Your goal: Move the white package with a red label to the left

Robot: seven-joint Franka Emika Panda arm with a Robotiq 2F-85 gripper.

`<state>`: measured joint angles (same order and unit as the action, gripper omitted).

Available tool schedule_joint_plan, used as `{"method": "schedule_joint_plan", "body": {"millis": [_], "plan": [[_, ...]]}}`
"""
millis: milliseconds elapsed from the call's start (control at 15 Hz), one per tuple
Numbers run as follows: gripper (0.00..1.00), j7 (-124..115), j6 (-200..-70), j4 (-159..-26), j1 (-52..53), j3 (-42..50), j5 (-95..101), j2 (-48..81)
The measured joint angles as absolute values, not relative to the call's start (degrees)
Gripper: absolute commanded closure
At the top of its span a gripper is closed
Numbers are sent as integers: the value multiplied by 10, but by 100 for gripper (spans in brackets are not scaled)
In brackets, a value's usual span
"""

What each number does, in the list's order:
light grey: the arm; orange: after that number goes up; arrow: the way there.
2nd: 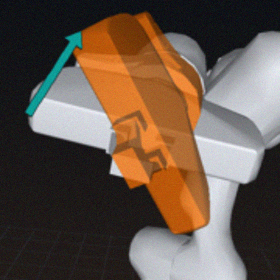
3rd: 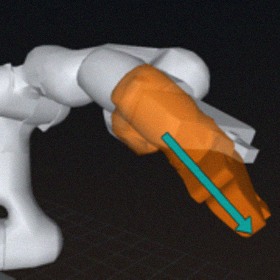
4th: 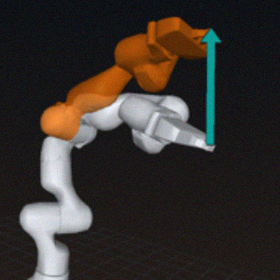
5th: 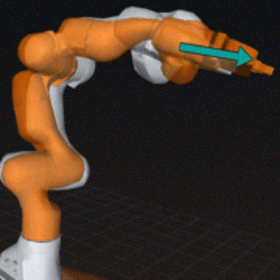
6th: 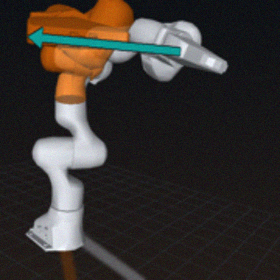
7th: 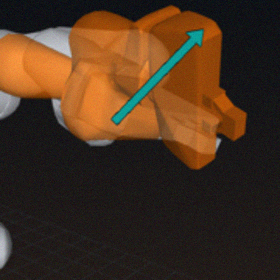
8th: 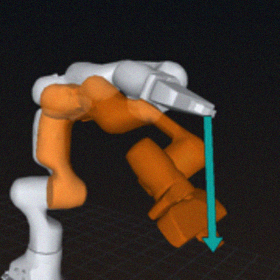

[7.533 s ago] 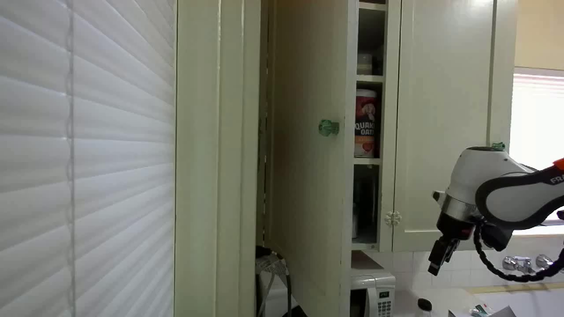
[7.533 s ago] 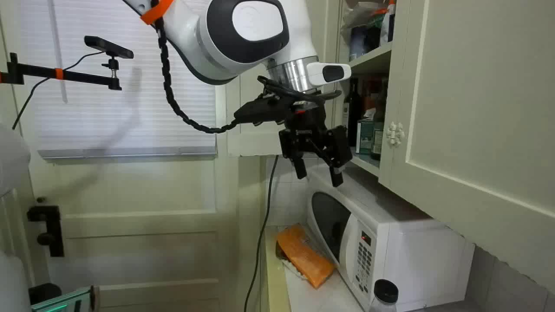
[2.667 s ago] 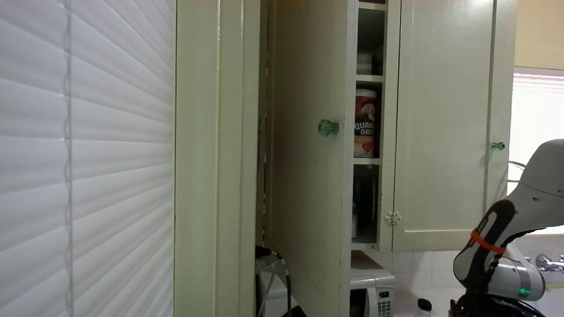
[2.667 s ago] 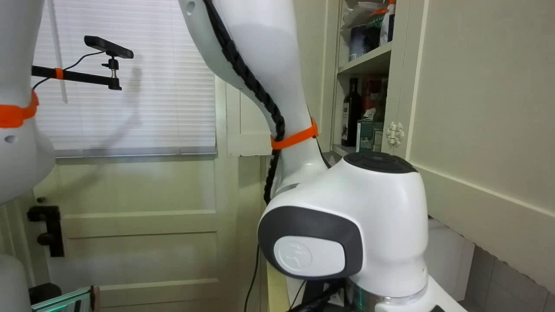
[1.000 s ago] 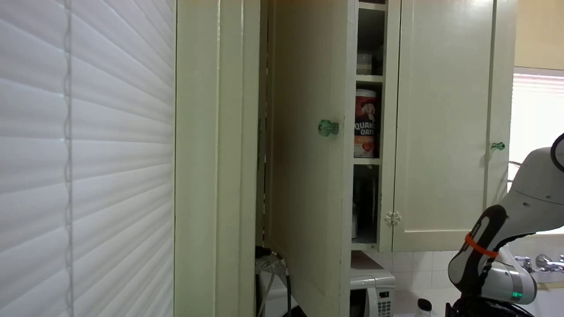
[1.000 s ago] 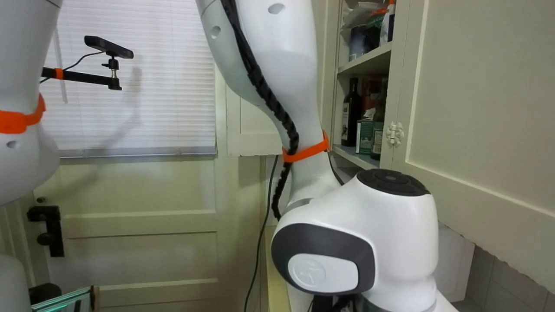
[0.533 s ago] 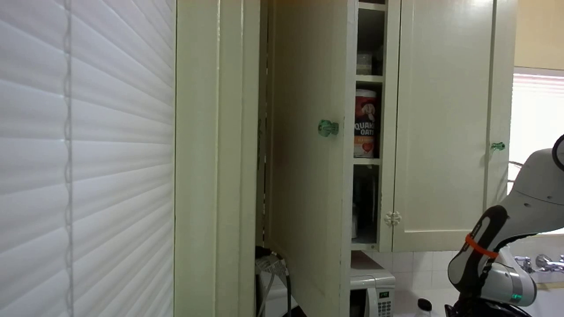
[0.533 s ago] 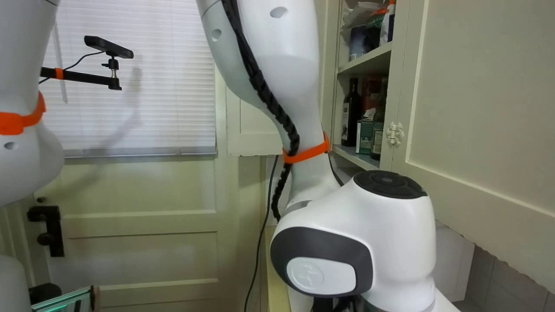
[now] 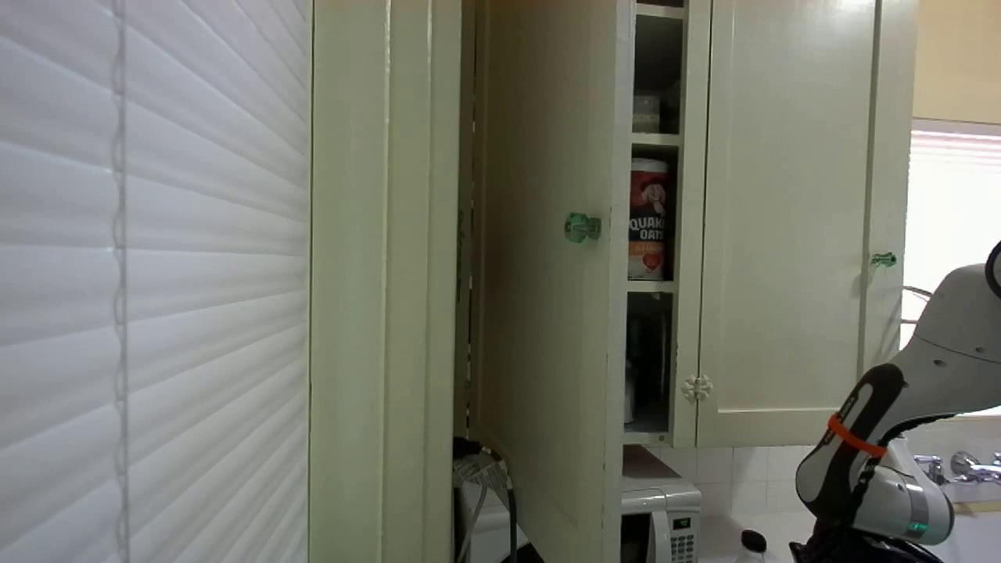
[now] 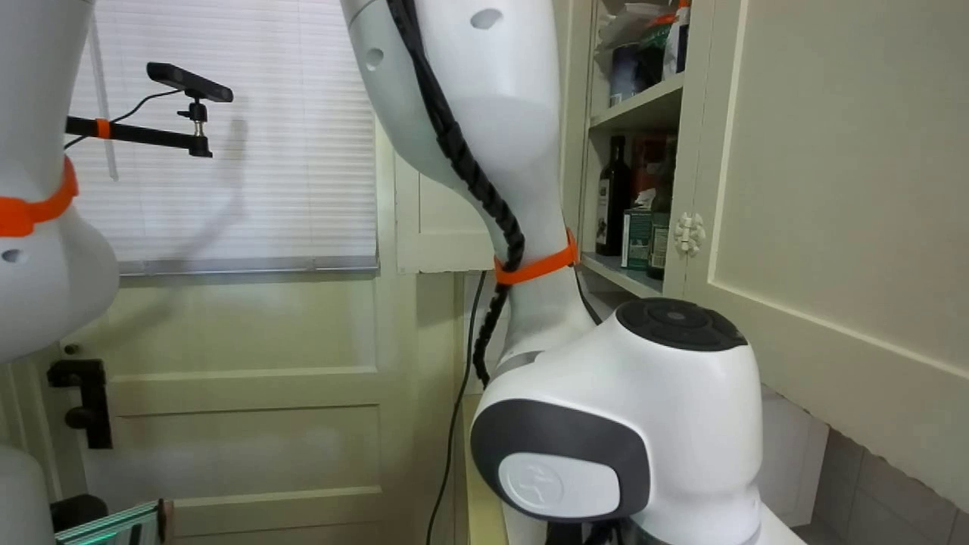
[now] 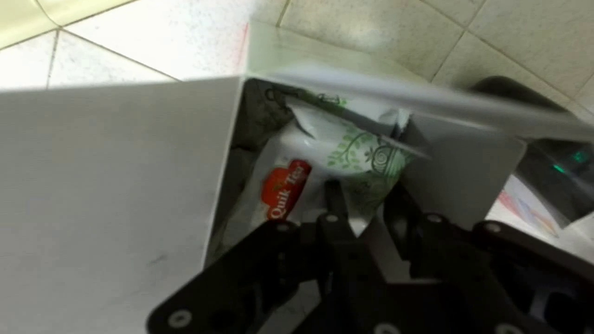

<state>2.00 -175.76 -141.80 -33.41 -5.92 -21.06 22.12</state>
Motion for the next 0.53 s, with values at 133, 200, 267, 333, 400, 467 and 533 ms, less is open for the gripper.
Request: {"method": "schedule_joint_plan", "body": {"millis": [133, 200, 267, 333, 400, 467, 533], "plan": [[100, 26, -1758, -1424, -346, -69, -211, 217], [100, 29, -1758, -1430, -352, -74, -211, 213], [99, 33, -1758, -1436, -357, -78, -211, 208], [99, 37, -1758, -1445, -361, -80, -211, 201], [99, 40, -1758, -1455, -365, -83, -211, 194], [99, 44, -1757, -1465, -368, -85, -211, 186], [99, 47, -1757, -1476, -372, -87, -211, 176]]}}
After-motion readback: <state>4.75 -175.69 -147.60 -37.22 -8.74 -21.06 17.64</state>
